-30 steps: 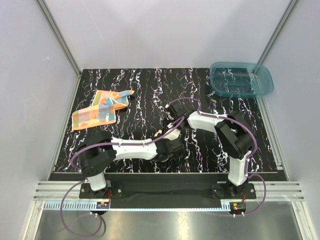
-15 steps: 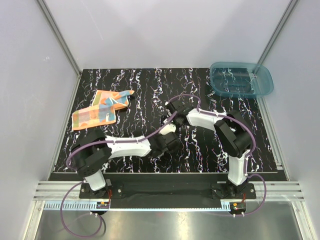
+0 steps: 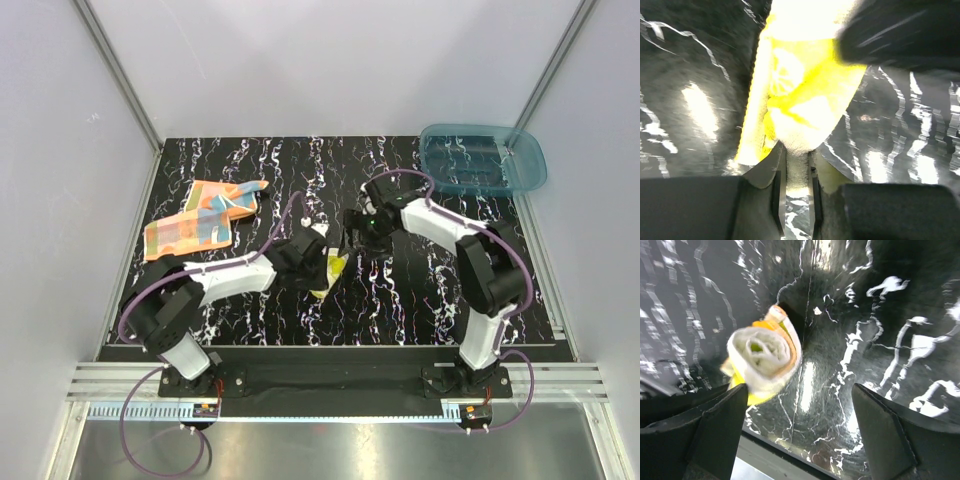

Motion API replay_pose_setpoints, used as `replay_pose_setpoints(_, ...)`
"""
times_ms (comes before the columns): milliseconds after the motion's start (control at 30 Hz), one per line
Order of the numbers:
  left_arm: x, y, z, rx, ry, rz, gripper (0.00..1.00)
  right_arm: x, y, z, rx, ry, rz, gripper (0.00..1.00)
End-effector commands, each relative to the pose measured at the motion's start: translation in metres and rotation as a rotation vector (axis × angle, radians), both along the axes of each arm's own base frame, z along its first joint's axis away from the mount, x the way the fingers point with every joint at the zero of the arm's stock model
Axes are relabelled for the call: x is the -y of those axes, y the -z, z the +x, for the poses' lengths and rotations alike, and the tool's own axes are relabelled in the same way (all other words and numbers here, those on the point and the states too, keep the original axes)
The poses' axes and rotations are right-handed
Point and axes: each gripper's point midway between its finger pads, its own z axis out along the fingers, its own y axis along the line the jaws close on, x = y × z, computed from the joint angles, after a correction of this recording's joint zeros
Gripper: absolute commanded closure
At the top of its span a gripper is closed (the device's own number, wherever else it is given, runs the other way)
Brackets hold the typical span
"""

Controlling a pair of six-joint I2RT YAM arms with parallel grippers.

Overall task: Roll the towels
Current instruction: Roll the towel, then place the rolled towel into the container

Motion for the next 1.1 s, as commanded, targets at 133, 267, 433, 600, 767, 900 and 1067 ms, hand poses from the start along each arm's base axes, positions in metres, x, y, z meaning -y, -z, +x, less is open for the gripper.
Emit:
replay_pose_setpoints(133, 0.01, 0.004, -0.032, -0.328, -0.01, -0.183, 0.92, -0.006, -0.032, -0.025, 0.045, -0.014, 0.204, 0.09)
replay_pose_setpoints(267, 0.018, 0.004, -0.029, -0.405, -0.021, -0.286, 0.92, -0.025, -0.039, -0.029, 0.057, -0.022, 0.363, 0.12)
replay_pose_setpoints(433, 0.014, 0.008, -0.025, -0.462, -0.053, -0.377, 0.92, -0.034, -0.03, -0.031, 0.043, 0.0, 0.387, 0.15)
replay_pose_setpoints(600, 0.006, 0.013, -0.024, -0.478, -0.068, -0.377, 0.92, -0.038, -0.016, -0.024, 0.037, 0.046, 0.39, 0.21)
replay_pose_setpoints(767, 0.005, 0.02, -0.027, -0.515, -0.076, -0.408, 0.92, -0.049, 0.001, -0.027, 0.023, 0.051, 0.365, 0.25)
replay_pose_setpoints(900, 0.002, 0.023, -0.025, -0.536, -0.092, -0.428, 0.92, -0.058, 0.017, -0.033, 0.0, 0.046, 0.33, 0.27)
replay_pose_setpoints(1067, 0.004, 0.023, -0.019, -0.553, -0.103, -0.493, 0.92, -0.061, 0.034, -0.04, -0.034, 0.073, 0.295, 0.35)
